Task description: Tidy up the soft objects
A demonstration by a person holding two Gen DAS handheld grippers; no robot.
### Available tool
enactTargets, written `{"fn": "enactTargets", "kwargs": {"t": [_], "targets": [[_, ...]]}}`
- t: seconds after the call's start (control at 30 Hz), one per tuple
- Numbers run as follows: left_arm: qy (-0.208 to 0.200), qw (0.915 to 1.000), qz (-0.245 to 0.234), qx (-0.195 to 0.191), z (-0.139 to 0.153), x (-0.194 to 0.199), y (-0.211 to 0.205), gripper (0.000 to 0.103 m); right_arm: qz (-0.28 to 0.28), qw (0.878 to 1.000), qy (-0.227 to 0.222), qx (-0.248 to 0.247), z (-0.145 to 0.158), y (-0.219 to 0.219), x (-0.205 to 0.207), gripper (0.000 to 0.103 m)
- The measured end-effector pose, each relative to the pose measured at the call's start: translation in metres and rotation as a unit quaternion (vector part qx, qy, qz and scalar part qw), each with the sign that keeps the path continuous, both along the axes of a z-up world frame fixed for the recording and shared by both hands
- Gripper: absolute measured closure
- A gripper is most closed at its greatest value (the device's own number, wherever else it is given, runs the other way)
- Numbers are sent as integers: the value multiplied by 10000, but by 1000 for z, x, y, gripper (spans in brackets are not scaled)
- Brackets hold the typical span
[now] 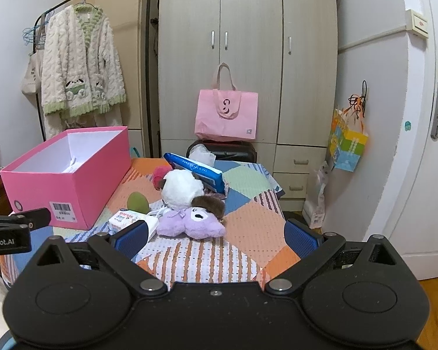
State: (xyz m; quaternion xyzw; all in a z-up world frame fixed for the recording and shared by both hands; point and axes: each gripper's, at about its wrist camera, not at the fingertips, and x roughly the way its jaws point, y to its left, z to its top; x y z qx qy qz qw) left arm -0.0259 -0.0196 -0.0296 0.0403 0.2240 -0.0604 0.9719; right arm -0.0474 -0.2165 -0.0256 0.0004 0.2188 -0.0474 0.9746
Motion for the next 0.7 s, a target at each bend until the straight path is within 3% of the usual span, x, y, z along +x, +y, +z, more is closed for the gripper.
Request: {"fn": "enactTargets", "kwargs": {"t": [0.3, 0.5, 0.7], "targets": [[75, 9992, -330, -229, 3, 10, -2, 0, 365, 9991, -184, 118, -7, -11, 2, 2], [-80, 9975, -655, -267, 5, 23, -15, 0, 760, 9935, -508, 681, -26, -38, 18, 2], [133, 9902, -1363, -265, 0, 52, -45, 0, 1171, 9915, -137, 543, -52, -47, 55, 2]]}}
